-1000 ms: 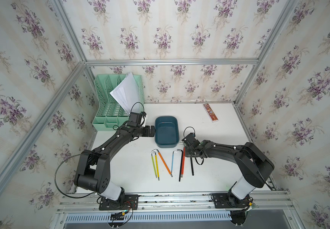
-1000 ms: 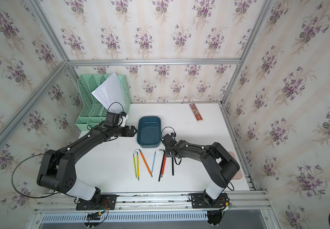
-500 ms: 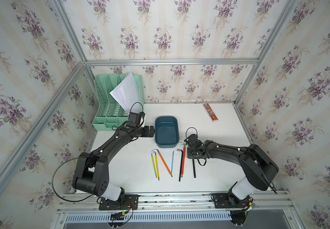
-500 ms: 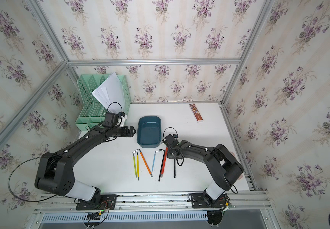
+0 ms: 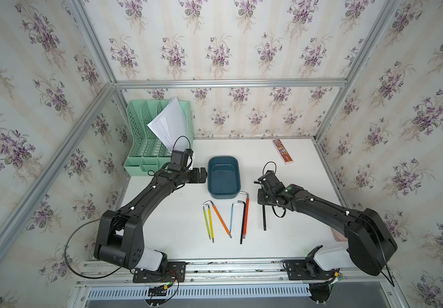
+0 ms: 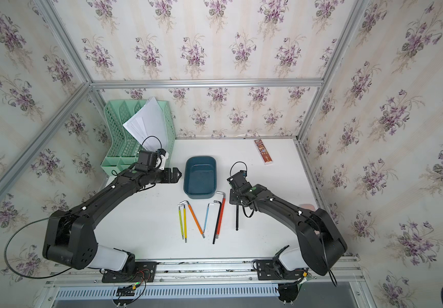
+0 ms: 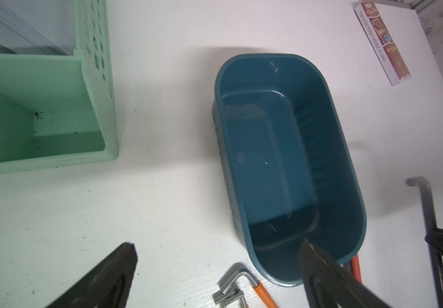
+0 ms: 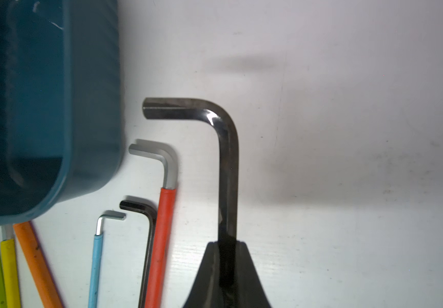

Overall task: Put the hex key on the desktop into the storage box
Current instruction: Place the Allen key in the storage box.

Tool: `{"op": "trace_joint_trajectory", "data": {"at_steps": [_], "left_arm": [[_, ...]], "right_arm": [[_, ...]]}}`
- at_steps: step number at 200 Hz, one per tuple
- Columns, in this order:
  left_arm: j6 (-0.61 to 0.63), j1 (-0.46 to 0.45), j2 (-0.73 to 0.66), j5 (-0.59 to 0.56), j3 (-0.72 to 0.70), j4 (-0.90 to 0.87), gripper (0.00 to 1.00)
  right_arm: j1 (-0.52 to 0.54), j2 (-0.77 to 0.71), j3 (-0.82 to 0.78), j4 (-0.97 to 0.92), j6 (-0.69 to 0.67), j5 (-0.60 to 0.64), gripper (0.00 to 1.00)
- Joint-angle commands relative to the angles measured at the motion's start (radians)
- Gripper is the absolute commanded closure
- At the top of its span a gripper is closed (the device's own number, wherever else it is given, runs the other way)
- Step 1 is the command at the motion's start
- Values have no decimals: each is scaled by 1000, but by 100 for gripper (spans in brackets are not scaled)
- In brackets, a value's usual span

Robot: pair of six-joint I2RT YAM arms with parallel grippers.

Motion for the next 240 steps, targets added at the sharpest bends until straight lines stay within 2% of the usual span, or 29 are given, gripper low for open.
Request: {"op": "trace_joint_trajectory", "data": {"at_steps": [1, 46, 69, 134, 178, 240], "left_arm": [[-18, 0, -1, -40, 7, -8, 1], [-21, 1, 43, -32, 51, -3, 1], [0, 1, 70, -29, 92, -7, 1], [48, 6, 129, -55, 128, 26, 1], [56, 11, 175, -44, 89, 63, 1], [32, 13, 156, -10, 86, 71, 1]], "right_arm": [[-9, -17, 41, -18, -37, 20, 100], [-57, -43, 139, 25, -110, -77, 100], [-75, -10, 230, 1, -151, -94, 100], [-80, 175, 459, 23, -167, -198, 100], [-79, 315, 596, 50, -154, -296, 100], [-63, 534, 782, 75, -110, -352, 100]]}}
